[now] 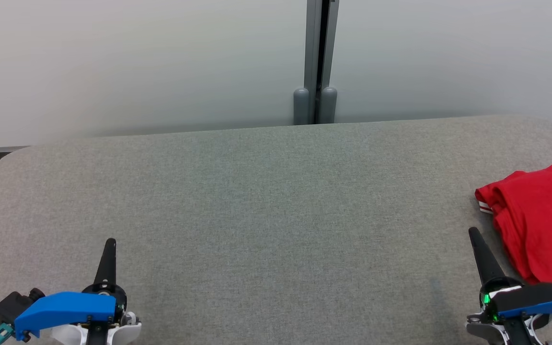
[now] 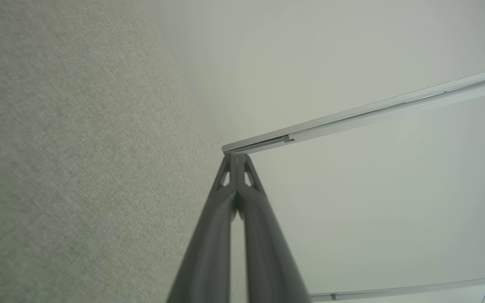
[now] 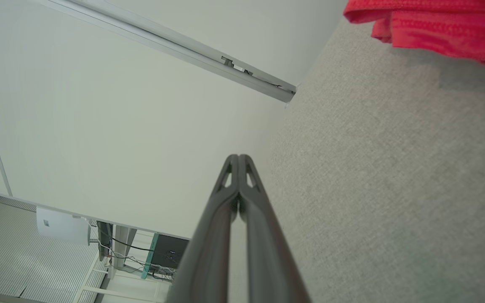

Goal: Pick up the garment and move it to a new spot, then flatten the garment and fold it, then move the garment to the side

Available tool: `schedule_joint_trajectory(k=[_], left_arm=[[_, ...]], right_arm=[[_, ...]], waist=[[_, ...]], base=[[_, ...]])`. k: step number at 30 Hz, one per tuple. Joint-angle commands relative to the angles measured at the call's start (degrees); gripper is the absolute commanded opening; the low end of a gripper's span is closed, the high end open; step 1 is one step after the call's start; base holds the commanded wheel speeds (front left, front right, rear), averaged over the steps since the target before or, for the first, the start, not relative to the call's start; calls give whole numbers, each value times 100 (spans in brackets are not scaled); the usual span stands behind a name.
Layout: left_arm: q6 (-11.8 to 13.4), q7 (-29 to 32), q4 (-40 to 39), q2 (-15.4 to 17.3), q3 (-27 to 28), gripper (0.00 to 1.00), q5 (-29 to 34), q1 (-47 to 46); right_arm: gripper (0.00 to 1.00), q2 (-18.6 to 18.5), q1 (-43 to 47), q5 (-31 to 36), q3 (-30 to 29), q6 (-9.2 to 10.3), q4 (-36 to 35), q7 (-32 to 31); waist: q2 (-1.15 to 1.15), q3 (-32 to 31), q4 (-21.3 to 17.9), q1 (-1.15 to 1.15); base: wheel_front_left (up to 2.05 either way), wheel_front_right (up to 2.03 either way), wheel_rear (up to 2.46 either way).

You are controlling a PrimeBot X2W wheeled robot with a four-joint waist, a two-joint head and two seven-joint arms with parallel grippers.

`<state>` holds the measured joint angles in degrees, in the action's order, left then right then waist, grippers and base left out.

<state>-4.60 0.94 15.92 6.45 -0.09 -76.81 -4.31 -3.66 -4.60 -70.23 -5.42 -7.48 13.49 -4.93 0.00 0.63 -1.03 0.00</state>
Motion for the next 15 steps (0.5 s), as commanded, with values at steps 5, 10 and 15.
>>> schedule_joint_trajectory(k=[5,10,15], left_arm=[[-69,88,-81,-47,130,0,-233,-129],[-111,150,-98,-83,215,0,-411,-139],[-134,214,-112,-128,282,0,-580,-157]], right_arm=[[0,22,-157,-331,-30,-2,-27,-30],[0,30,-150,-587,-43,-2,-15,-48],[0,39,-161,-826,-55,-2,-4,-63]], waist=[[0,-5,10,0],[0,-9,21,0],[0,-14,31,0]], base=[[0,0,0],[0,0,0],[0,0,0]])
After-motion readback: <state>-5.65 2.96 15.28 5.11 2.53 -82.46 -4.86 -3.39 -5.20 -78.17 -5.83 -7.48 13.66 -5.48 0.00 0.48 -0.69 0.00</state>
